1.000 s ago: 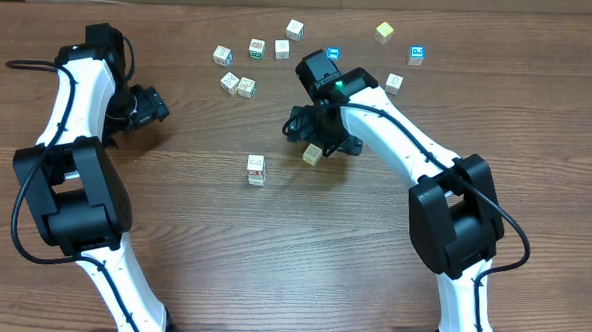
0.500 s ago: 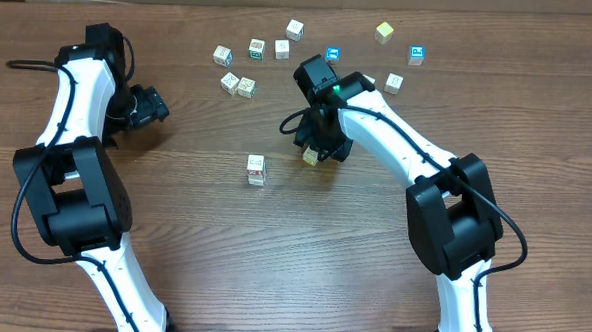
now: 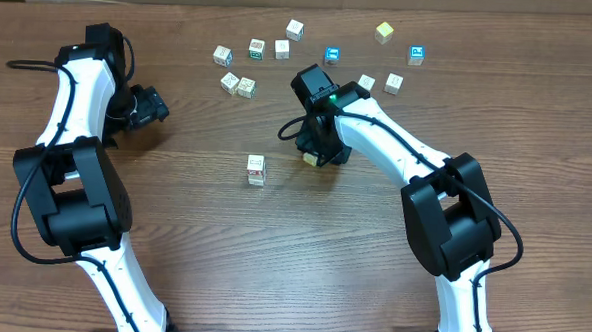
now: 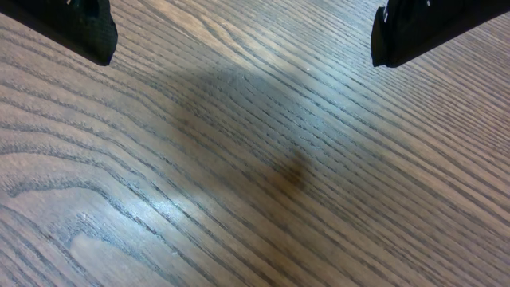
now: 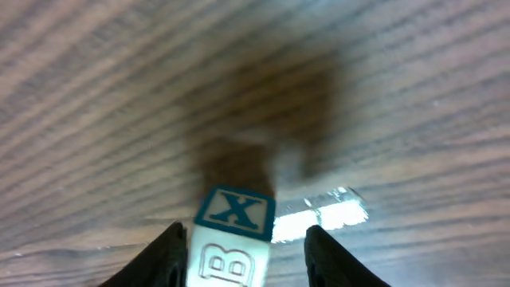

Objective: Form a tower
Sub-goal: 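Carry the block with the right gripper toward the center stack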

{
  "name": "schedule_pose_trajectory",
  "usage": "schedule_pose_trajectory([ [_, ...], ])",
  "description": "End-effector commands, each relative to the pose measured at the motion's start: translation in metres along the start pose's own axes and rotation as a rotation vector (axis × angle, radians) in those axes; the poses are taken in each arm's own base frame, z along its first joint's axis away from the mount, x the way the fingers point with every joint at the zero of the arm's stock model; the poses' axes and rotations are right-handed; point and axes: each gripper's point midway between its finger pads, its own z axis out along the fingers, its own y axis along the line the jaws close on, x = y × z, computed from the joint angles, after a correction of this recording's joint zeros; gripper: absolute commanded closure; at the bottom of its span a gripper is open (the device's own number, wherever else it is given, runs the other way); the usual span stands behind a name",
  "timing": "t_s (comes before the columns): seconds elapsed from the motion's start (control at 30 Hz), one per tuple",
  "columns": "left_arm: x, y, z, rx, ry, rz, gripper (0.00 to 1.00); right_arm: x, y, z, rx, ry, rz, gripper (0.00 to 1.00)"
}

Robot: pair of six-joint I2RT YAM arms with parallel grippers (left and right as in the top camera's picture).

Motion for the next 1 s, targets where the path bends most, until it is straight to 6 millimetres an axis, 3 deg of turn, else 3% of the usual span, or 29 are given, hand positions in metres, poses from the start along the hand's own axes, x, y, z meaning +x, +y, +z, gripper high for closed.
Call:
schedule_pose_trajectory([
  [0.0, 0.001, -0.002, 0.004, -0.008, 0.006, 0.020, 0.00, 0.001, -0.005, -0.008, 0.020, -0.010, 0.007, 0.59],
  [0.27, 0.001, -0.002, 0.004, -0.008, 0.006, 0.020, 0.00, 0.005, -0.007, -0.008, 0.027, 0.006, -0.042, 0.71],
  [0.7, 0.001, -0.002, 0.004, -0.008, 0.006, 0.020, 0.00, 0.010, -0.012, -0.009, 0.046, 0.029, -0.081, 0.61],
  [0.97, 0.001, -0.002, 0.004, -0.008, 0.006, 0.020, 0.00, 0.015, -0.012, -0.009, 0.039, 0.052, -0.080, 0.67],
])
